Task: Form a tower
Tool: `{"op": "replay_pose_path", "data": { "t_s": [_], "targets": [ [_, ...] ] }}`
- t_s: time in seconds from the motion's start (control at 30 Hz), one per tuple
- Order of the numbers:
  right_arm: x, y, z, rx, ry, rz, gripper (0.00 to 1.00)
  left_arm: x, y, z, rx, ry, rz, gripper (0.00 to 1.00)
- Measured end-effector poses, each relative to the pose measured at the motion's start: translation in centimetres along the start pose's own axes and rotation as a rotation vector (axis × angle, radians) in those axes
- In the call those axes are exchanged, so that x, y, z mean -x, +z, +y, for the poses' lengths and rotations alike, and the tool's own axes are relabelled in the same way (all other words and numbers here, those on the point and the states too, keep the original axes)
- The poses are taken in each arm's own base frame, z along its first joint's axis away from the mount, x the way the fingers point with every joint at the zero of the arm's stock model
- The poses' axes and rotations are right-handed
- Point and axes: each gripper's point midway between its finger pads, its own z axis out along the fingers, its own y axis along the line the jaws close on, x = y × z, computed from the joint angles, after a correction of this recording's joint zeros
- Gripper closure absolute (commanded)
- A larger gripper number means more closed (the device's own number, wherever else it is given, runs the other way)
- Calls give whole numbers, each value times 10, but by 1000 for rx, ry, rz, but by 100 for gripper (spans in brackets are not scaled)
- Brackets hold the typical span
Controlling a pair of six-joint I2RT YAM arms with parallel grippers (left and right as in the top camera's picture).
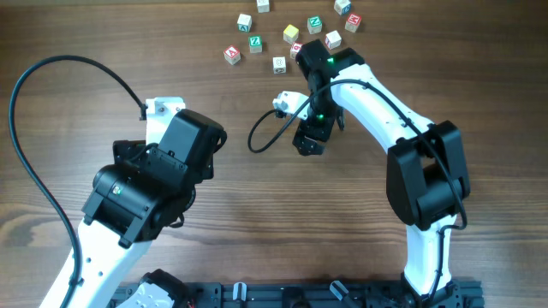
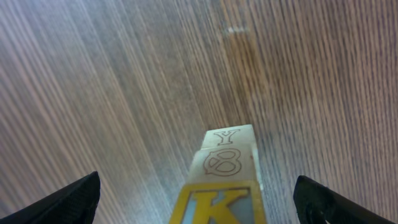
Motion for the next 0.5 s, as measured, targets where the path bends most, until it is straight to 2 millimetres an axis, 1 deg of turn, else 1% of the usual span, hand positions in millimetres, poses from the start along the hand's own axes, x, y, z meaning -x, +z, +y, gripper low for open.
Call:
{"op": "replay_pose_path", "data": {
  "t_s": [0.17,0.4,0.43,0.5],
  "targets": [
    [8,0,-10,-44,-9,-30,0,0,0,0,0,0,0,0],
    [10,1,-13,-51,-11,-36,0,0,0,0,0,0,0,0],
    [9,4,-13,-47,-10,-33,0,0,0,0,0,0,0,0],
    [5,18,-13,-24,-4,-6,0,0,0,0,0,0,0,0]
  ]
}}
